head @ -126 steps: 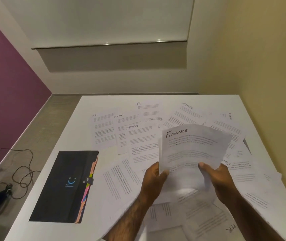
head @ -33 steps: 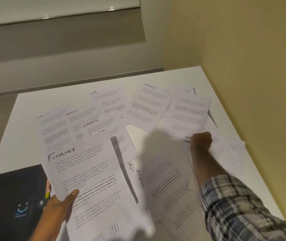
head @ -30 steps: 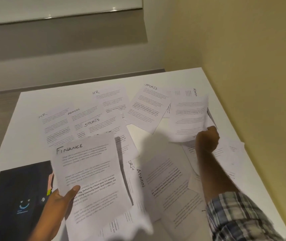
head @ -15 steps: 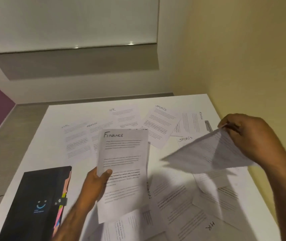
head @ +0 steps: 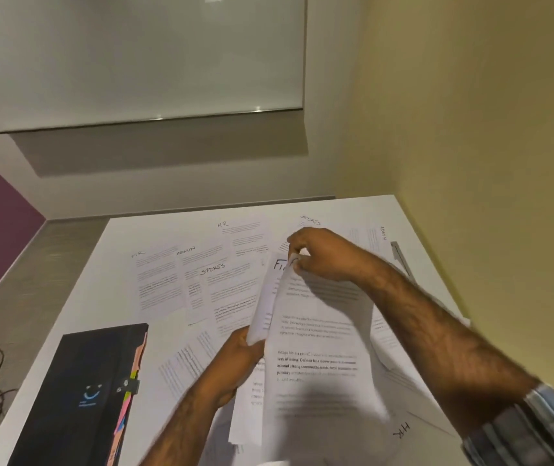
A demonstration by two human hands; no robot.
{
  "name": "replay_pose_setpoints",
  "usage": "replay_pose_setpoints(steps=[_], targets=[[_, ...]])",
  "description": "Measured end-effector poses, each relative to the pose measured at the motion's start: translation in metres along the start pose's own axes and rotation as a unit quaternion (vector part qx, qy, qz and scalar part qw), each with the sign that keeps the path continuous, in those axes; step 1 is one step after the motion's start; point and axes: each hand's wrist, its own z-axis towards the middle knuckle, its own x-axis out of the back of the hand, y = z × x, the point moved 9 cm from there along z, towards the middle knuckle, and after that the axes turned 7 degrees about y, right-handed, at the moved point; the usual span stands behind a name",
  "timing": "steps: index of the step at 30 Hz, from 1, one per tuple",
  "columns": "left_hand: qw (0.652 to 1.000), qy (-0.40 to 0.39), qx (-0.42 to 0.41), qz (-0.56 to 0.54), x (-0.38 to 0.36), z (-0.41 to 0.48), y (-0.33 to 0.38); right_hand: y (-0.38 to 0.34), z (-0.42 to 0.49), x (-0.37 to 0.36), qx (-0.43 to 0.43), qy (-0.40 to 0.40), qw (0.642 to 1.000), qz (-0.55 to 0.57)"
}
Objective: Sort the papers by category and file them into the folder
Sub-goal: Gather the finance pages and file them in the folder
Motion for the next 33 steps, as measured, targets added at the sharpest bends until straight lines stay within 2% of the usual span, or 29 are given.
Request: replay_pose_setpoints(steps=[5,8,11,14,17,19,20,21,22,23,25,26,28,33], targets=[[0.999,0.002,0.002,-0.039,-0.015,-0.015,-0.004,0.005,-0.004,-0.016,-0.028,-0.015,0.999,-0.012],[0.988,0.051,0.018,-0.144,-0.014,-0.017,-0.01,0.008,-0.013,-0.021,-0.038,-0.003,0.999,0.008],[0.995,0.058,-0.028,-0.072,-0.017,-0.015,-0.017,0.011,-0.02,-0.023,-0.046,0.018,0.998,0.026],[0.998,0.066,-0.026,0.0,-0.021,-0.013,-0.03,0.004,-0.032,-0.024,-0.026,0.044,0.998,0.036],[0.996,0.085,-0.012,-0.003,-0.016,-0.012,-0.033,0.021,-0.057,-0.003,-0.043,0.16,0.982,0.092],[0.995,0.095,-0.003,-0.033,-0.01,-0.014,-0.03,0.06,-0.091,0.021,-0.112,0.291,0.931,0.189],[0.994,0.101,0.002,-0.044,-0.004,-0.013,-0.034,0.085,-0.112,0.021,-0.171,0.321,0.892,0.267],[0.992,0.111,0.008,-0.054,0.001,-0.014,-0.037,0.106,-0.13,0.009,-0.233,0.304,0.853,0.354],[0.99,0.123,0.013,-0.062,0.008,-0.015,-0.042,0.12,-0.143,-0.014,-0.277,0.246,0.828,0.42],[0.988,0.138,0.015,-0.072,0.015,-0.014,-0.05,0.124,-0.151,-0.038,-0.291,0.169,0.822,0.461],[0.987,0.152,-0.001,-0.059,0.015,-0.019,-0.045,0.113,-0.165,-0.078,-0.242,0.051,0.817,0.521],[0.986,0.155,-0.008,-0.057,0.012,-0.021,-0.041,0.105,-0.171,-0.088,-0.208,0.029,0.813,0.543],[0.986,0.149,-0.02,-0.069,0.0,-0.024,-0.036,0.096,-0.182,-0.094,-0.189,0.029,0.804,0.563],[0.984,0.165,-0.059,-0.02,-0.021,-0.023,-0.041,0.124,-0.199,-0.093,-0.265,0.138,0.817,0.493]])
